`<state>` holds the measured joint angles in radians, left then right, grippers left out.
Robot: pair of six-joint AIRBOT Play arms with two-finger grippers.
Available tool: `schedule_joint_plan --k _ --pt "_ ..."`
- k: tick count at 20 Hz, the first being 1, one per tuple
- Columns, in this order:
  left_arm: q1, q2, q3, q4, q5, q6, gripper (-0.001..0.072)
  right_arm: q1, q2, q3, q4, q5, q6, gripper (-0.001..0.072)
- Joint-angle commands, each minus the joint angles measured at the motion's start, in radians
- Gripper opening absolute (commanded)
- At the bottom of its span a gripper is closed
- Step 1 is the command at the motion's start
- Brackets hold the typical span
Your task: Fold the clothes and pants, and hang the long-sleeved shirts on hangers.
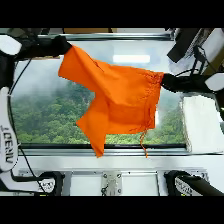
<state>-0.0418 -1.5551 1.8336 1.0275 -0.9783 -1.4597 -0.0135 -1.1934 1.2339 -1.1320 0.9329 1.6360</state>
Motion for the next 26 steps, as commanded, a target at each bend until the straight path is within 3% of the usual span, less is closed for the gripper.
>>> schedule_joint_plan --k 1,5,9,13,15,21,26 --pt "0.035 -0.142 0.108 0.002 -0.124 -0.046 0.0587 -0.015 -0.127 0.029 -0.013 -0.133 0.002 0.0591" --pt "0.163 -0.091 0.025 0.003 -0.265 -0.063 0.0585 -0.061 -0.035 0.034 -0.024 -0.102 -0.051 0.0578" --pt "0.213 0.074 -0.41 0.056 -0.267 -0.068 0.0585 -0.058 0.096 0.014 -0.054 0.048 -0.074 0.0578" --pt "0.198 0.207 -0.889 0.025 -0.135 -0.068 0.0585 -0.028 0.2 -0.041 -0.053 0.116 -0.08 0.0578" --pt "0.182 0.235 -1.038 -0.068 -0.027 -0.067 0.0585 -0.008 0.226 -0.053 -0.05 0.115 -0.079 0.0578" --pt "0.048 0.228 -1.135 -0.137 0.167 -0.067 0.0585 0.048 0.231 -0.054 -0.05 0.115 -0.08 0.0578" --pt "-0.003 0.103 -1.032 -0.137 0.116 -0.071 0.0585 0.048 0.231 -0.054 -0.05 0.116 -0.079 0.0578"
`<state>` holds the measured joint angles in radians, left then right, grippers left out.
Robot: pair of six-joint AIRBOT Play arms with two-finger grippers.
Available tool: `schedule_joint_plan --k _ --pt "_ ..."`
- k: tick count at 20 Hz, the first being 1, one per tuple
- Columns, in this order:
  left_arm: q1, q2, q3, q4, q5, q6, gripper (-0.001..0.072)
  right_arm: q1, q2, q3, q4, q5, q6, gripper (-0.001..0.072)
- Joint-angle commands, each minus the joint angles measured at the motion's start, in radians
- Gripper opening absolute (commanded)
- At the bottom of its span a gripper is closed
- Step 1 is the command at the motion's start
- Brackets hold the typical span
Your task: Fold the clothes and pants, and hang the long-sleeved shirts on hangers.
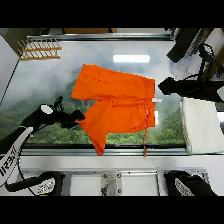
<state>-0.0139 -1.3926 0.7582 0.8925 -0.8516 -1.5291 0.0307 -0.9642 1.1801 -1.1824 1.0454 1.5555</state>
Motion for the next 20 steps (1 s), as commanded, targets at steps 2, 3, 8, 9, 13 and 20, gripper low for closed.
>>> schedule_joint_plan --k 2,3,8,9,13,20 --pt "-0.042 -0.1 0.085 0.002 -0.022 -0.002 0.052 0.004 0.002 0.0 0.0 0.003 0.001 0.0578" --pt "-0.05 -0.114 0.101 0.005 -0.027 -0.002 0.0285 0.004 0.002 0.0 0.0 0.003 0.001 0.0578" --pt "0.023 -0.056 0.246 0.006 -0.095 0.045 0.0005 0.004 0.002 0.0 0.0 0.003 0.001 0.0578" --pt "0.06 -0.021 0.294 0.007 -0.114 0.062 0.0005 0.004 0.002 0.0 0.0 0.003 0.001 0.0578" --pt "0.182 0.066 0.46 0.029 -0.103 0.126 0.0005 0.004 0.002 0.0 0.0 0.003 0.001 0.0578" --pt "0.219 -0.093 0.687 0.193 -0.128 0.116 0.0647 0.004 0.002 -0.002 0.0 0.014 0.001 0.0578"
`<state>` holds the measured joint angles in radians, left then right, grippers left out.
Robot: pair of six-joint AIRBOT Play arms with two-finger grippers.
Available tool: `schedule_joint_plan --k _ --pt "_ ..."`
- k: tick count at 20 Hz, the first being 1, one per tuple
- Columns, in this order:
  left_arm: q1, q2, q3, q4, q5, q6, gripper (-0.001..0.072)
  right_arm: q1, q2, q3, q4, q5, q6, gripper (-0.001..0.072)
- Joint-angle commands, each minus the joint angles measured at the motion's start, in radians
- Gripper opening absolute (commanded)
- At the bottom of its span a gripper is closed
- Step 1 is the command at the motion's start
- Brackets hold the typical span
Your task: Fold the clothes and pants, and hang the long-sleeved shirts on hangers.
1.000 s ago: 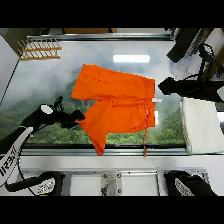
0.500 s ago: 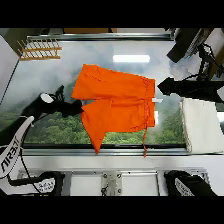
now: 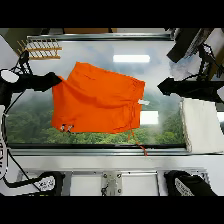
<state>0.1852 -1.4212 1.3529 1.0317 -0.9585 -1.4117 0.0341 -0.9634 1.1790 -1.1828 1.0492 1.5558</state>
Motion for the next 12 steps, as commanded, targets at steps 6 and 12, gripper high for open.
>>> schedule_joint_plan --k 6,12 --pt "0.166 0.009 0.005 0.243 -0.19 -0.087 0.0609 0.001 0.001 -0.008 0.0 0.04 0.0 0.0578" --pt "0.378 0.222 -0.53 0.248 -0.121 -0.167 0.0609 0.001 0.001 -0.04 0.001 0.04 0.001 0.0578"
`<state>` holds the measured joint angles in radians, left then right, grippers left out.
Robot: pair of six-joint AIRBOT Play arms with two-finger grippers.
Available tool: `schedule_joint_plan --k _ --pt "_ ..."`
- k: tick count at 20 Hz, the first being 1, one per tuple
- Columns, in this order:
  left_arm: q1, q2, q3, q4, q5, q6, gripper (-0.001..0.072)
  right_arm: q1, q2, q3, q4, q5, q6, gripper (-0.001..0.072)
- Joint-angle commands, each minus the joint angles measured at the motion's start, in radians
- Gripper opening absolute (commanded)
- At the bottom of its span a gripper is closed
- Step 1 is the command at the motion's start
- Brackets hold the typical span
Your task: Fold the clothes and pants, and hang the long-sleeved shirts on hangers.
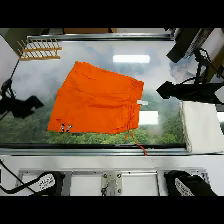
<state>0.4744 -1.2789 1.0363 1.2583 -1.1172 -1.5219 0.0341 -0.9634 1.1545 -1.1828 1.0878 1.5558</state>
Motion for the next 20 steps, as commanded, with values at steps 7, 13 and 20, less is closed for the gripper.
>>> schedule_joint_plan --k 7,13,20 --pt "0.089 0.025 -0.439 -0.209 0.236 -0.072 0.0609 0.001 0.001 -0.034 0.002 0.001 0.001 0.0578" --pt "-0.039 -0.032 -0.435 -0.346 0.397 -0.076 0.0608 0.001 0.001 -0.034 0.016 0.002 0.001 0.0578" --pt "-0.14 -0.031 -0.338 -0.325 0.407 -0.074 0.0005 -0.003 0.001 -0.042 0.015 0.009 0.006 0.0579"
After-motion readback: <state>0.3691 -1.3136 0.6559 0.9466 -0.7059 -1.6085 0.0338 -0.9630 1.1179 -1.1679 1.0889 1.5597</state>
